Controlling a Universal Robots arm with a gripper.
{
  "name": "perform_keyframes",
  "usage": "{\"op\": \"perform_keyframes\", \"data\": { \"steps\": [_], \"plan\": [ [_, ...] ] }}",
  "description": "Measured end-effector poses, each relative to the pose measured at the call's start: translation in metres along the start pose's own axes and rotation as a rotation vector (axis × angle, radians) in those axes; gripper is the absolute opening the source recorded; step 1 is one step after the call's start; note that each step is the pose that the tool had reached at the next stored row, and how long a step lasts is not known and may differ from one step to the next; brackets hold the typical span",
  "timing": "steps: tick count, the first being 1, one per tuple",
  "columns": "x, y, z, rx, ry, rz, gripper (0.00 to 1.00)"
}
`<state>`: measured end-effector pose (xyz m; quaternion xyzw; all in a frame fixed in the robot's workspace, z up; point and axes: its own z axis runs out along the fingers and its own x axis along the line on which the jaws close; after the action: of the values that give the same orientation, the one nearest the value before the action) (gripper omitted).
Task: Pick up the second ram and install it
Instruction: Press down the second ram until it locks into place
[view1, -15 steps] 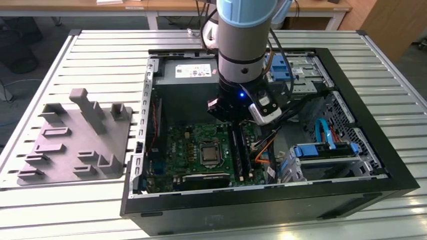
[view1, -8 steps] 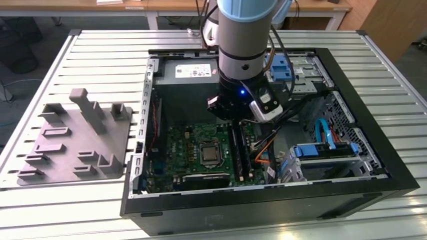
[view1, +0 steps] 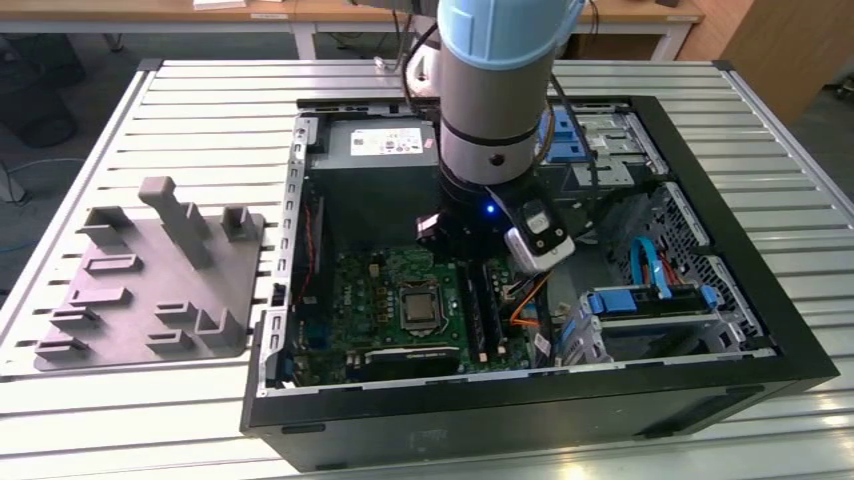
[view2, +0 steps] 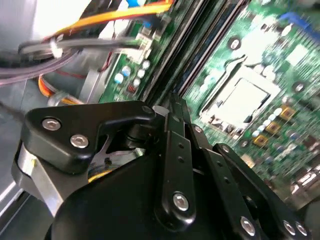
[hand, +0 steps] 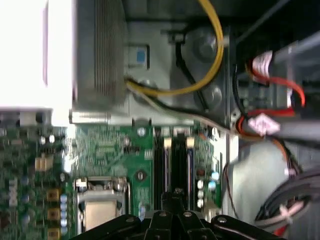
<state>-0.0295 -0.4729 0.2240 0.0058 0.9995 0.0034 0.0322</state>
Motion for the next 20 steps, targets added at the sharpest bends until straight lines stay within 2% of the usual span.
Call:
{"op": "perform_keyframes", "data": {
  "steps": [9, 15, 20],
  "plan": [
    [-0.0002, -0.0375, 0.0035, 0.0032, 0.0, 0.0, 0.1],
    [-0.0001, -0.0456, 0.0061, 0.0094, 0.0004, -0.001, 0.1],
    [0.0, -0.0472, 0.0081, 0.0103, 0.001, -0.001, 0.1]
  ]
}}
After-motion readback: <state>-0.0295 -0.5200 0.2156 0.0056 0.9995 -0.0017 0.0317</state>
